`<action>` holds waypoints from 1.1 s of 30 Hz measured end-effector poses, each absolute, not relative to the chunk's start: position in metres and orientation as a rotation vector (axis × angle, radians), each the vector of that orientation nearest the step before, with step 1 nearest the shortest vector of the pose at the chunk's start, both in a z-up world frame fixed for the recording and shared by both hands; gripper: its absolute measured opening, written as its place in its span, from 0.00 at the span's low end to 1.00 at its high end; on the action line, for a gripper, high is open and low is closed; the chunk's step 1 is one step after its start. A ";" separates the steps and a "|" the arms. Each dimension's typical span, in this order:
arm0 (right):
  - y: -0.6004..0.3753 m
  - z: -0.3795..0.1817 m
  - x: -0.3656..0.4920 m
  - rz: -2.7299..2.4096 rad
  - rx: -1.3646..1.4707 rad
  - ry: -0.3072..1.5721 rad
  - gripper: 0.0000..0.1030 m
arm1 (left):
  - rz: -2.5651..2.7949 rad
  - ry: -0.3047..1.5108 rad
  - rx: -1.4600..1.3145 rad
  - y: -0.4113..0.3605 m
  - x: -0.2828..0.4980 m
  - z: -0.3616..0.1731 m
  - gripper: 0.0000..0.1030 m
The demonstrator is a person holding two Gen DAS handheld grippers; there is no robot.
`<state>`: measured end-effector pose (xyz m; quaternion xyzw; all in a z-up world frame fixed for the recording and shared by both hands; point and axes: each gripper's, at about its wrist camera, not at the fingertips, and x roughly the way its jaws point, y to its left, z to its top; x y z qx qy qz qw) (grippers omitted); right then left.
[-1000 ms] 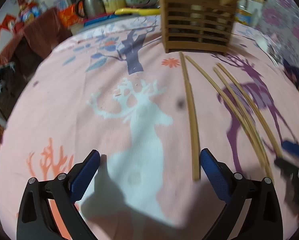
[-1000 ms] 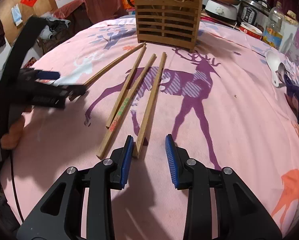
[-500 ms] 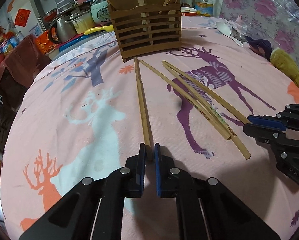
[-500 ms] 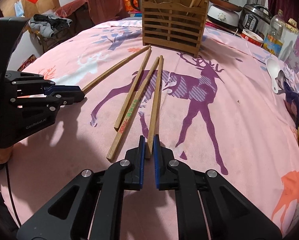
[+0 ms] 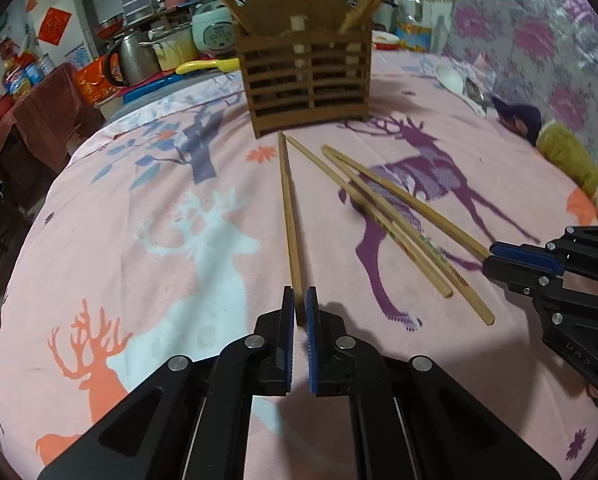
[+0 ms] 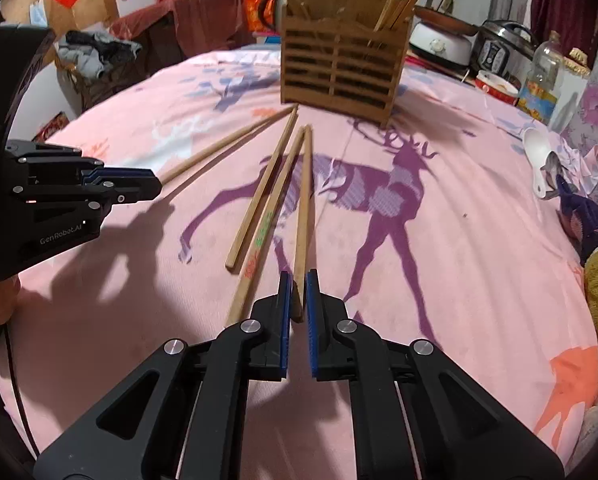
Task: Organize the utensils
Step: 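Close the left gripper on a chopstick while the right gripper grasps another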
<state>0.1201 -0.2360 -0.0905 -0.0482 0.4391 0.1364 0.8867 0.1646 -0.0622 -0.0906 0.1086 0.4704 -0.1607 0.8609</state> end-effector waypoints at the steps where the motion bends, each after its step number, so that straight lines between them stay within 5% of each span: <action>1: -0.237 -0.089 0.120 0.282 -0.095 0.906 0.08 | -0.334 0.981 0.219 -0.060 0.165 -0.088 0.06; 11: -0.246 -0.076 0.120 0.263 -0.057 0.845 0.08 | -0.354 0.982 0.205 -0.060 0.164 -0.083 0.07; 15: -0.245 -0.078 0.121 0.262 -0.062 0.853 0.08 | -0.350 1.024 0.238 -0.066 0.167 -0.096 0.24; 19: -0.245 -0.079 0.121 0.258 -0.065 0.859 0.08 | -0.334 1.033 0.280 -0.071 0.167 -0.105 0.26; 23: -0.246 -0.079 0.121 0.253 -0.064 0.860 0.08 | -0.366 1.039 0.263 -0.070 0.165 -0.104 0.07; 33: -0.248 -0.074 0.120 0.246 -0.054 0.836 0.08 | -0.338 0.920 0.206 -0.060 0.161 -0.075 0.06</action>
